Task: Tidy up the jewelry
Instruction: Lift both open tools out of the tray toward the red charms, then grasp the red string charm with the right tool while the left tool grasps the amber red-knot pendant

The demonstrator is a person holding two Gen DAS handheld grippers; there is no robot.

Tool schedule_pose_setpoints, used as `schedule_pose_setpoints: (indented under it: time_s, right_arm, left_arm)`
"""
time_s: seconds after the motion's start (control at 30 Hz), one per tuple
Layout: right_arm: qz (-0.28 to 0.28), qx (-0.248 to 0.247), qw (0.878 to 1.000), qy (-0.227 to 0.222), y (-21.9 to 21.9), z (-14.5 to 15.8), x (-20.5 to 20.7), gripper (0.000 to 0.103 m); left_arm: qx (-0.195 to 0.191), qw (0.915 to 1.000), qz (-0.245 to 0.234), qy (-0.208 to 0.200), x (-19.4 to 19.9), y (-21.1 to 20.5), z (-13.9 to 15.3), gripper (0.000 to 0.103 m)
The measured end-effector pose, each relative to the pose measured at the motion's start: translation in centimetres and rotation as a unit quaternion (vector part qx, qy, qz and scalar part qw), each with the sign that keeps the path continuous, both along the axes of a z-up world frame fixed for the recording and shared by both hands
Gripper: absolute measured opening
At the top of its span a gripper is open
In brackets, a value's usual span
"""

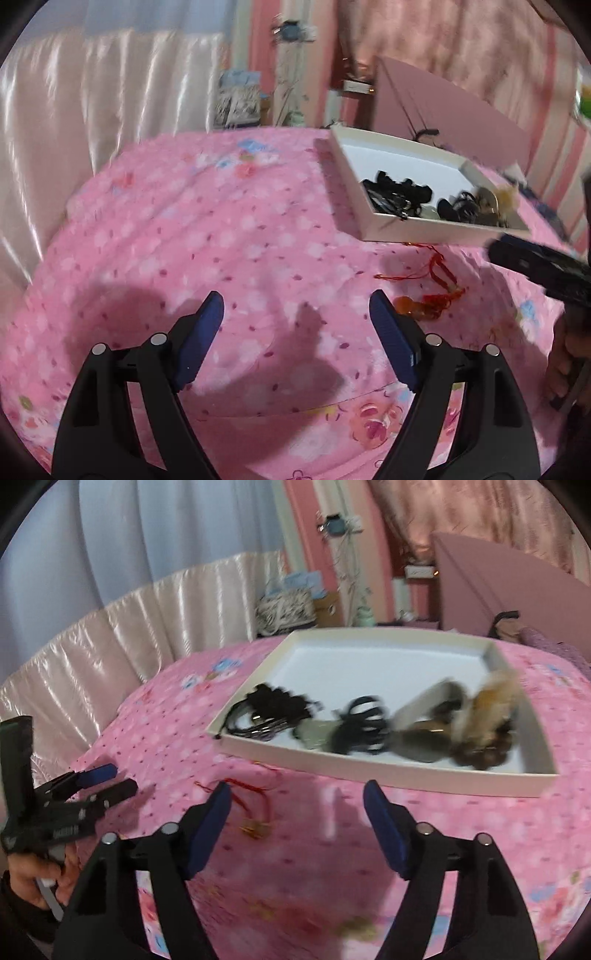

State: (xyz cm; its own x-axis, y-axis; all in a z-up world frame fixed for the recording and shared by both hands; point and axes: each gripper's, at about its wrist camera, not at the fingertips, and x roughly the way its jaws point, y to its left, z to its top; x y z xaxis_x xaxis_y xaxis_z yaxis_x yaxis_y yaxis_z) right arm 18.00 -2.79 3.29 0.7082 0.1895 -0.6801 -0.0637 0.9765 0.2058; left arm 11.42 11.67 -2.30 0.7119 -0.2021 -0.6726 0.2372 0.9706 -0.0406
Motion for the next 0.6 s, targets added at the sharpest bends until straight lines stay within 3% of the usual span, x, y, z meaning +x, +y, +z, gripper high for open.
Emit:
schedule_pose_setpoints:
  time_s: [0.07, 0.17, 0.2, 0.3, 0.33, 0.43, 0.6]
  right_arm:
    - [0.011, -0.005, 1.0, 0.009, 1.4, -0.5, 0.7, 0.073]
    - [0.022, -0.037, 0.999, 0.025, 3.6, -1.5, 1.8, 0.072]
    - [0.021, -0.042, 0.998, 0.034, 4.0, -1.9, 2.2, 0.067]
    - [0.006, -0.048, 0.997, 0.066, 3.7, -3.0, 3.0, 0.016]
    - [0.002, -0.046, 0.997, 0.067, 3.3, -2.9, 3.0, 0.01]
    - [-0.021, -0.058, 0.996, 0.067, 1.7, -2.7, 1.9, 0.007]
    - [-0.059, -0.054, 0.995, 0.058, -2.9, -1.9, -0.7, 0.007]
  left_arm:
    - [0.012, 0.9998, 0.008, -0.012, -0.1, 0.2, 0.1, 0.08]
    - [-0.027, 0.9993, 0.024, 0.007, 0.6, 2.1, -0.5, 0.08]
    - [-0.035, 0.9989, 0.026, 0.014, 0.8, 2.5, -0.9, 0.08]
    - [-0.039, 0.9986, 0.022, 0.028, 1.2, 2.1, -1.2, 0.079]
    - [-0.042, 0.9986, 0.018, 0.026, 1.2, 1.7, -1.1, 0.079]
    - [-0.048, 0.9982, -0.013, 0.033, 1.0, -0.7, -0.8, 0.079]
    - [-0.015, 0.9967, -0.071, 0.036, 0.6, -6.6, -1.1, 0.083]
